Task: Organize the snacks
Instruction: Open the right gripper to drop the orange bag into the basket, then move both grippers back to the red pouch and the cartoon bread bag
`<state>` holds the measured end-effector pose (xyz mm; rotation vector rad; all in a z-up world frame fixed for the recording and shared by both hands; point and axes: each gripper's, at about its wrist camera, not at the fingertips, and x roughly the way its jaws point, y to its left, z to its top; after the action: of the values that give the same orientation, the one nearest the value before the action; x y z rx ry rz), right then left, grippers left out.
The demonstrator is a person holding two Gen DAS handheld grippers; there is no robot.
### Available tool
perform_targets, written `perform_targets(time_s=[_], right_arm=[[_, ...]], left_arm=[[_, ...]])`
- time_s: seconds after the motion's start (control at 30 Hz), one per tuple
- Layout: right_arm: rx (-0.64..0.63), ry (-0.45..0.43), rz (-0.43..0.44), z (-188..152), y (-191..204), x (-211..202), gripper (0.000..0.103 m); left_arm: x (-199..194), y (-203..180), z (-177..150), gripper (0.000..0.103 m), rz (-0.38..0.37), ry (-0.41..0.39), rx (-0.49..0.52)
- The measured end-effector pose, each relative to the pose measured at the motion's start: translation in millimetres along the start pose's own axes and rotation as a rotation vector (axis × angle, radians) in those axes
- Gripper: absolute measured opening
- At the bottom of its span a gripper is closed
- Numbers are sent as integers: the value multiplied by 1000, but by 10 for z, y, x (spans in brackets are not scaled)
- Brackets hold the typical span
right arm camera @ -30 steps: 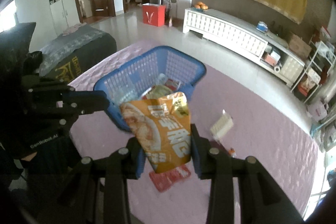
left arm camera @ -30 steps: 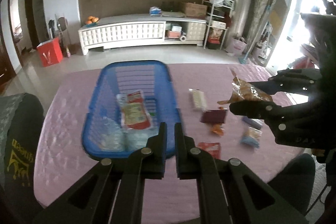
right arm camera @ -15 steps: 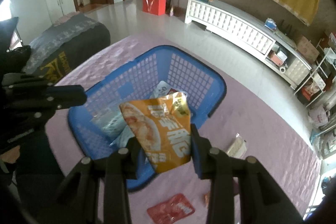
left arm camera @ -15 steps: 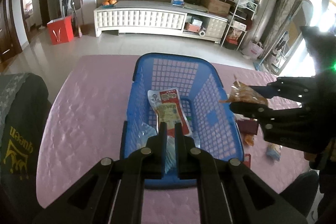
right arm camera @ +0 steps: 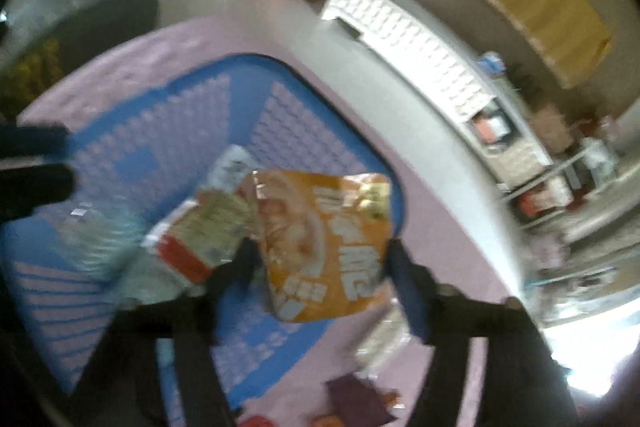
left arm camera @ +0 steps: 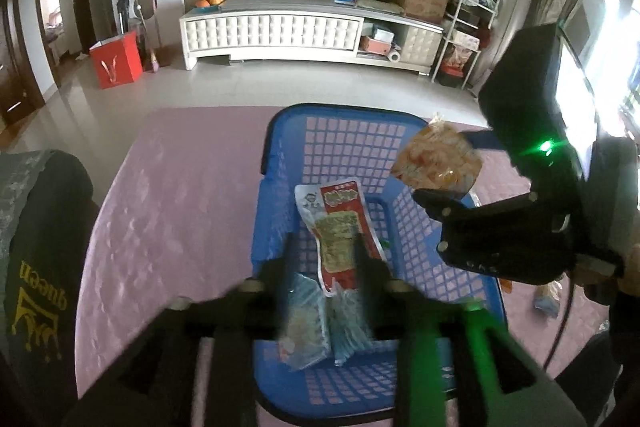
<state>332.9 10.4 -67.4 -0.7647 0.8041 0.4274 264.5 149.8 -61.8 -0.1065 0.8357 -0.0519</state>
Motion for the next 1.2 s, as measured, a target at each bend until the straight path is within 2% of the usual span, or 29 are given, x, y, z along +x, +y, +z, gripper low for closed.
perform_targets(time_s=[0.07, 0.17, 0.43, 0.6, 0.67, 0.8, 0.87, 0.97, 1.2], right_arm=[[18, -16, -13, -58, -46, -51, 90], [78, -27, 30, -152, -156, -175, 92], [169, -62, 54, -366, -423, -685, 93], [173, -86, 28, -554, -443, -980, 93], [189, -103, 31, -645, -476, -1091, 93], [239, -123, 42, -843, -569, -1287, 94], [264, -130, 42, -958, -624, -1359, 94], [307, -130, 42, -1156, -688, -1431, 94], [396, -100, 35, -1647, -822, -1477, 94]], left_arm=[[-29, 2, -16, 51, 5, -9, -2], [-66, -12, -45, 63, 6, -7, 2], [-311, -171, -98, 63, 3, -24, 12], [-508, -351, -156, 63, -8, -42, 42], [-580, -450, -176, 68, -16, -48, 60], [-677, -656, -222, 69, -30, -61, 103], [-710, -774, -258, 69, -43, -62, 121], [-728, -934, -300, 75, -67, -60, 145], [-686, -1396, -464, 76, -131, -33, 228]])
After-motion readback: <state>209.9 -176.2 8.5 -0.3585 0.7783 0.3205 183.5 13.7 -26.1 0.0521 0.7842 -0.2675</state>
